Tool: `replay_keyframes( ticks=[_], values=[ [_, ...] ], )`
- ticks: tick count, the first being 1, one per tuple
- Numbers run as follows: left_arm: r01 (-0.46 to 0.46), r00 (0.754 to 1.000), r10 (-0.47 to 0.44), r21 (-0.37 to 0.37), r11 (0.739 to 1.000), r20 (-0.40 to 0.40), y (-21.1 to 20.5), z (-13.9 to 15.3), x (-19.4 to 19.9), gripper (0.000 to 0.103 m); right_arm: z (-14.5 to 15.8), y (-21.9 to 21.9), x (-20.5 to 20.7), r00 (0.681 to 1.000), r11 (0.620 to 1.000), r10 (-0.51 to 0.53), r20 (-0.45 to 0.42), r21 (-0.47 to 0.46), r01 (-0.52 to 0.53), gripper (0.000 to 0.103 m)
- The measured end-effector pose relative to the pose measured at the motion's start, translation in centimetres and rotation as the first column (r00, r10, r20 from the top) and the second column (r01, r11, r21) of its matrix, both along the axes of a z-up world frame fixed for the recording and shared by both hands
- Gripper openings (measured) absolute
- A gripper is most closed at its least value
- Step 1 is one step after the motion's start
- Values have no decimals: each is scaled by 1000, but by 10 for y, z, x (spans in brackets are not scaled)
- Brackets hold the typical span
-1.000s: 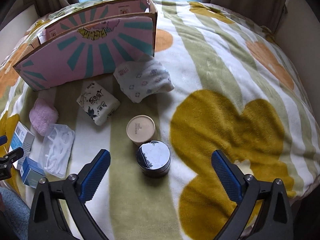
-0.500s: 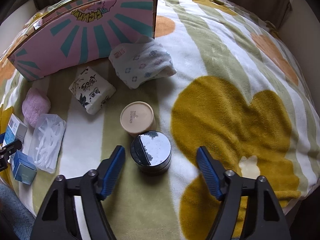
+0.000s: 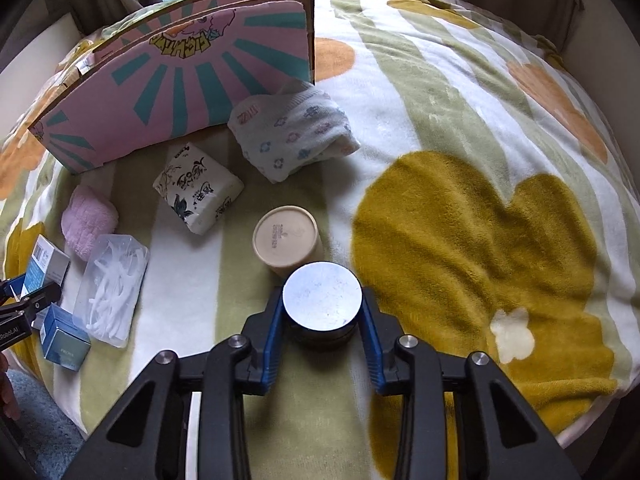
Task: Organize objects
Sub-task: 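Lower the left tool to the SUPER DEER box while the right tool approaches the black jar, then carry the SUPER DEER box and black jar into the pink box and release both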
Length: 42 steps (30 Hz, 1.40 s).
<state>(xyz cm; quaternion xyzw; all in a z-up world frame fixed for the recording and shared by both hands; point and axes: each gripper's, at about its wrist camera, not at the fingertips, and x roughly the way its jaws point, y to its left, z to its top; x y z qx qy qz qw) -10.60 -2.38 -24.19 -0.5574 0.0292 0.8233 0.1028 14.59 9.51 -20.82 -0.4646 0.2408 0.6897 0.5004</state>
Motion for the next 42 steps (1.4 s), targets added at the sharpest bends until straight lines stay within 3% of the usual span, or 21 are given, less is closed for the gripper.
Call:
replay_keyframes(
  ticks=[12, 13, 18, 29, 32, 35, 38, 42],
  values=[
    [-11, 996, 14, 34, 999, -91, -8, 30, -1, 68, 29, -9, 0, 999, 999, 14, -34, 51, -12, 33],
    [-11, 994, 14, 35, 999, -104, -6, 39, 15, 68, 33, -9, 0, 999, 998, 17, -36, 59, -15, 33],
    [6, 979, 1, 35, 999, -205, -6, 80, 16, 68, 63, -10, -5, 996, 993, 33, -83, 113, -23, 33],
    [106, 917, -77, 53, 993, -390, 4, 185, -30, 68, 158, 20, -53, 969, 960, 189, -160, 237, -148, 33],
    [128, 907, -102, 37, 991, -408, 10, 199, -52, 68, 175, 36, -77, 956, 947, 252, -151, 242, -211, 33],
    [159, 912, -126, 55, 986, -391, 16, 206, -80, 68, 184, 54, -97, 945, 940, 294, -146, 222, -258, 33],
    [185, 925, -146, 81, 979, -351, 23, 201, -111, 68, 184, 78, -113, 934, 942, 314, -171, 176, -285, 33],
    [207, 939, -183, 53, 977, -290, 34, 179, -152, 68, 168, 116, -136, 938, 950, 308, -162, 104, -294, 33]
  ],
)
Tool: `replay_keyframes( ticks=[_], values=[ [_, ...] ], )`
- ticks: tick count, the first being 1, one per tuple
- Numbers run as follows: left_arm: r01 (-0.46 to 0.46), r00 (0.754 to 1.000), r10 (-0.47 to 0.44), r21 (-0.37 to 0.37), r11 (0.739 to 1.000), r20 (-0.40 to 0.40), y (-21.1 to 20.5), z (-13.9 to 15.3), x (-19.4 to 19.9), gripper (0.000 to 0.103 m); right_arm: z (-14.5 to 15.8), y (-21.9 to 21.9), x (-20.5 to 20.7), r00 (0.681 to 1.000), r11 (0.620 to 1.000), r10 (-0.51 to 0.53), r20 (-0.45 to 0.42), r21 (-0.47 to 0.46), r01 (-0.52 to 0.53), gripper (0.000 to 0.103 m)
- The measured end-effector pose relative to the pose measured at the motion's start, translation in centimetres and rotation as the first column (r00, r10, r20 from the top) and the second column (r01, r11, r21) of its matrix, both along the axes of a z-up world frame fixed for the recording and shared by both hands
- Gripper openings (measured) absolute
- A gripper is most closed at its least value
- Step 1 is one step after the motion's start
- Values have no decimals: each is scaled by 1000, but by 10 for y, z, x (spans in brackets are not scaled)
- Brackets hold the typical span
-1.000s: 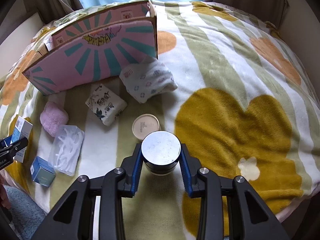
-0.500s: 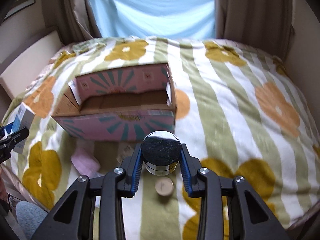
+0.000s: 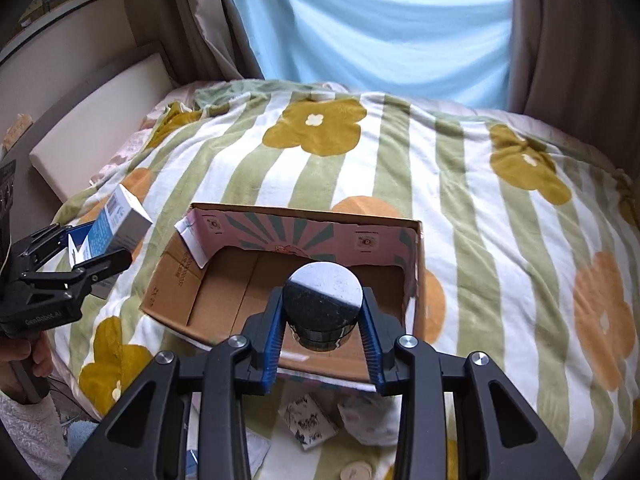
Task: Organize objects
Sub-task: 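Carry the SUPER DEER box and black jar into the pink box and release both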
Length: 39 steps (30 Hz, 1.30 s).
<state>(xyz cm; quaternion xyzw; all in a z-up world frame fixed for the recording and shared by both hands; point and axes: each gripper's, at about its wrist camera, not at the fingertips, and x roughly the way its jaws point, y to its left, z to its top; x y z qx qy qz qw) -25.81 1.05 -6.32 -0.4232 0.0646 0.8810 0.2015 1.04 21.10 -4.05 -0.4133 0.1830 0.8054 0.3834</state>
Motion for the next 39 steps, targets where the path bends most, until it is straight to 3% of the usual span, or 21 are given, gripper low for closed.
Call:
replay_keyframes(
  ticks=[3, 5, 7, 8, 10, 17, 24, 25, 26, 27, 28, 29, 32, 36, 39],
  values=[
    [37, 997, -36, -10, 999, 74, 7, -26, -29, 68, -21, 30, -16, 1000, 996, -2, 3, -84, 2, 33],
    [158, 979, -155, -19, 987, 130, 15, -45, -44, 67, -37, 46, -24, 1000, 991, -7, 17, -133, 9, 33],
    [171, 970, -165, -22, 985, 177, 23, -62, -56, 66, -51, 58, -33, 999, 988, -12, 47, -156, 19, 33],
    [234, 954, -226, -17, 972, 199, 26, -68, -60, 65, -56, 62, -35, 998, 987, -13, 61, -161, 23, 33],
    [238, 946, -229, -15, 971, 232, 32, -81, -67, 65, -64, 70, -39, 996, 985, -16, 88, -171, 31, 33],
    [254, 933, -238, -24, 967, 268, 45, -104, -78, 65, -78, 83, -47, 991, 984, -18, 129, -172, 40, 33],
    [297, 925, -281, -23, 955, 257, 50, -97, -76, 66, -80, 90, -51, 988, 983, -40, 147, -173, 66, 33],
    [306, 923, -289, -29, 952, 254, 52, -95, -75, 72, -80, 91, -52, 986, 983, -48, 159, -167, 75, 33],
    [317, 922, -298, -41, 947, 247, 54, -92, -73, 89, -82, 92, -52, 985, 982, -47, 168, -170, 76, 37],
    [321, 925, -301, -51, 946, 232, 54, -89, -70, 99, -83, 92, -53, 983, 981, -45, 176, -178, 76, 46],
    [323, 928, -307, -47, 945, 211, 54, -85, -67, 103, -84, 92, -53, 983, 979, -41, 180, -189, 75, 75],
    [328, 929, -315, -42, 944, 195, 53, -80, -64, 103, -84, 91, -52, 983, 978, -35, 180, -198, 71, 96],
    [329, 931, -315, -52, 943, 185, 50, -71, -57, 103, -81, 86, -47, 984, 980, -45, 175, -183, 77, 99],
    [328, 932, -312, -62, 943, 186, 42, -64, -47, 103, -73, 80, -33, 994, 972, -70, 85, -216, 87, 102],
    [318, 936, -306, -45, 947, 176, 34, -56, -40, 103, -67, 74, -28, 992, 969, -81, 94, -225, 101, 102]
  ],
)
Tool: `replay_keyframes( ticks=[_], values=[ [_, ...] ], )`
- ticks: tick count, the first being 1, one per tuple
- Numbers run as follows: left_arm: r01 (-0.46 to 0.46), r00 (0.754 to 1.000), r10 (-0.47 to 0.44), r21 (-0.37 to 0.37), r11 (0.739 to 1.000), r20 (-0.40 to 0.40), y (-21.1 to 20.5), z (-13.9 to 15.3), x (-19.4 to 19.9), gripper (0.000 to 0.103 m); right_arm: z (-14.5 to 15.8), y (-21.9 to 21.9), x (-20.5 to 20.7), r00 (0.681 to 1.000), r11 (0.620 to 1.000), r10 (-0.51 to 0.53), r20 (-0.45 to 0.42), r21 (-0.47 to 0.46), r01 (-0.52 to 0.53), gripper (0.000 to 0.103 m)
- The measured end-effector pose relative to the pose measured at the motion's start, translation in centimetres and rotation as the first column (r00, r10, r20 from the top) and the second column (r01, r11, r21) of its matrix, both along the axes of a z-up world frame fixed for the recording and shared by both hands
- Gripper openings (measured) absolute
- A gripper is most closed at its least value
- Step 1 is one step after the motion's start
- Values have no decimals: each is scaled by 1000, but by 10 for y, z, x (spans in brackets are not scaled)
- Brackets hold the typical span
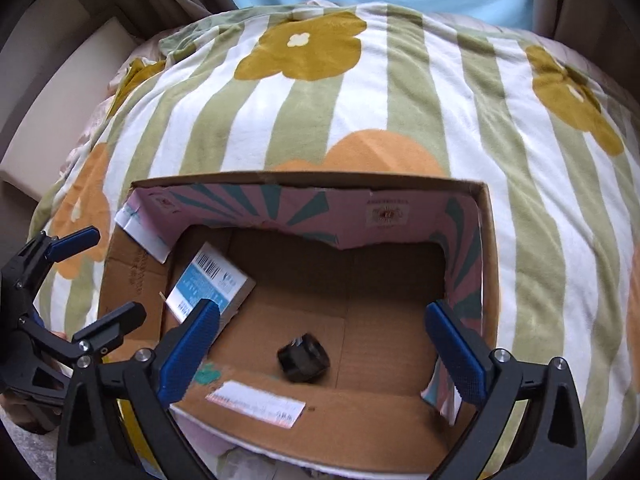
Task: Organize objects
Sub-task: 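Carry the SUPER DEER box and black jar into the pink box and release both, then lift both tools away from the box and move toward the remaining items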
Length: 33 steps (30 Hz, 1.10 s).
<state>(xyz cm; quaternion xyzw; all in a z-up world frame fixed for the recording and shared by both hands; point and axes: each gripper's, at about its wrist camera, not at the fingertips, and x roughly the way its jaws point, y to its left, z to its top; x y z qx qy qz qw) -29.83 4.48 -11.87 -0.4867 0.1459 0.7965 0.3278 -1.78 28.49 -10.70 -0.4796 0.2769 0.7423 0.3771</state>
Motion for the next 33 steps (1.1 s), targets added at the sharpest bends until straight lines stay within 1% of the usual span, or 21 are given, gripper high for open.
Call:
replay_keyframes(
  ticks=[5, 7, 11, 15, 18, 20, 23, 26, 29, 33],
  values=[
    [-6, 999, 6, 6, 1000, -34, -10, 20, 13, 103, 20, -11, 8, 999, 999, -18, 33, 35, 17, 102],
    [-9, 999, 9, 6, 1000, -54, -14, 30, 19, 103, 30, -20, 9, 999, 998, -16, 52, 69, 12, 102],
    [-26, 997, 28, 33, 999, -69, -28, 49, 30, 103, 47, -39, 11, 993, 988, -19, 114, 153, 1, 102],
    [-39, 996, 44, 70, 997, -72, -50, 61, 47, 103, 51, -60, 24, 990, 982, -19, 142, 190, -8, 102],
    [-47, 995, 53, 73, 996, -89, -64, 68, 60, 103, 59, -74, 35, 990, 975, -16, 140, 222, -16, 102],
    [-54, 992, 62, 71, 996, -110, -72, 77, 69, 103, 69, -86, 42, 991, 963, -17, 132, 268, -19, 102],
    [-54, 988, 64, 74, 996, -141, -83, 92, 85, 103, 86, -106, 51, 996, 947, 17, 86, 317, -43, 102],
    [-50, 985, 63, 85, 995, -160, -93, 102, 102, 103, 96, -122, 60, 998, 943, 48, 47, 326, -61, 102],
    [-30, 984, 48, 101, 994, -174, -100, 107, 123, 103, 96, -133, 68, 997, 939, 62, 51, 335, -75, 102],
    [-5, 983, 27, 122, 992, -179, -104, 103, 153, 103, 85, -140, 80, 996, 941, 73, 60, 327, -89, 102]
  ],
)
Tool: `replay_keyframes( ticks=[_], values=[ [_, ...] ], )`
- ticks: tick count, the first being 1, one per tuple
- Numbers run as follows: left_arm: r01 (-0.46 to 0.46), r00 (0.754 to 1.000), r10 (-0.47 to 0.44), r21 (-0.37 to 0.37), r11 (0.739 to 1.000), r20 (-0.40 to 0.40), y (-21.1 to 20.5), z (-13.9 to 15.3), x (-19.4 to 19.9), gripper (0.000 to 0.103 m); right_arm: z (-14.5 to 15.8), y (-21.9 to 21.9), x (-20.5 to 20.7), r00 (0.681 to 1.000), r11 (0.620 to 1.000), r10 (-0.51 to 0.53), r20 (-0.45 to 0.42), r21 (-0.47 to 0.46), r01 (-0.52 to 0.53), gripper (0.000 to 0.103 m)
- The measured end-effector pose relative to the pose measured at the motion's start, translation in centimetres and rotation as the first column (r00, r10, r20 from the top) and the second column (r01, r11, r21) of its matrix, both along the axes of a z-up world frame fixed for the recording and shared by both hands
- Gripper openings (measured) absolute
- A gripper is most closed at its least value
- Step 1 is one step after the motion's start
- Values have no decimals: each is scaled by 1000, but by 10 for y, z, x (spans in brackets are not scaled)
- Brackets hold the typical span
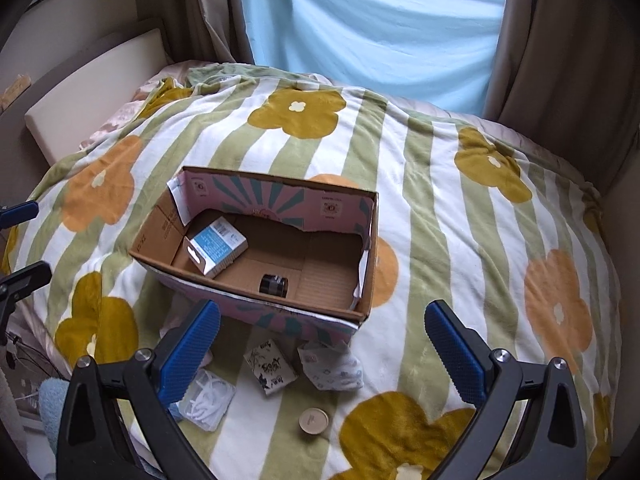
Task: Organize objects
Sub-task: 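Lift both tools away from the box and move toward the remaining items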
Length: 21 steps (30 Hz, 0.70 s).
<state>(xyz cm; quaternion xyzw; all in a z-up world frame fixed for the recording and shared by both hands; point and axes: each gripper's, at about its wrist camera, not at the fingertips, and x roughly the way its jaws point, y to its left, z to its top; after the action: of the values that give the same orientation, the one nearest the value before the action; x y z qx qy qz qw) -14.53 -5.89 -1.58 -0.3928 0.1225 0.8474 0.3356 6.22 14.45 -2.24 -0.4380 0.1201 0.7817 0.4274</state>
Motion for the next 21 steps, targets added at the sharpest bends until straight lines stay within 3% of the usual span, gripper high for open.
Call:
replay_keyframes(
  ticks=[8, 21],
  values=[
    [45, 999, -45, 5, 999, 30, -2, -39, 53, 103, -41, -4, 24, 1000, 999, 15, 15, -43, -14, 102],
    [74, 982, -74, 2, 997, 172, -2, -148, 102, 103, -110, 3, 41, 1000, 996, 14, 19, -85, -12, 102]
  ],
)
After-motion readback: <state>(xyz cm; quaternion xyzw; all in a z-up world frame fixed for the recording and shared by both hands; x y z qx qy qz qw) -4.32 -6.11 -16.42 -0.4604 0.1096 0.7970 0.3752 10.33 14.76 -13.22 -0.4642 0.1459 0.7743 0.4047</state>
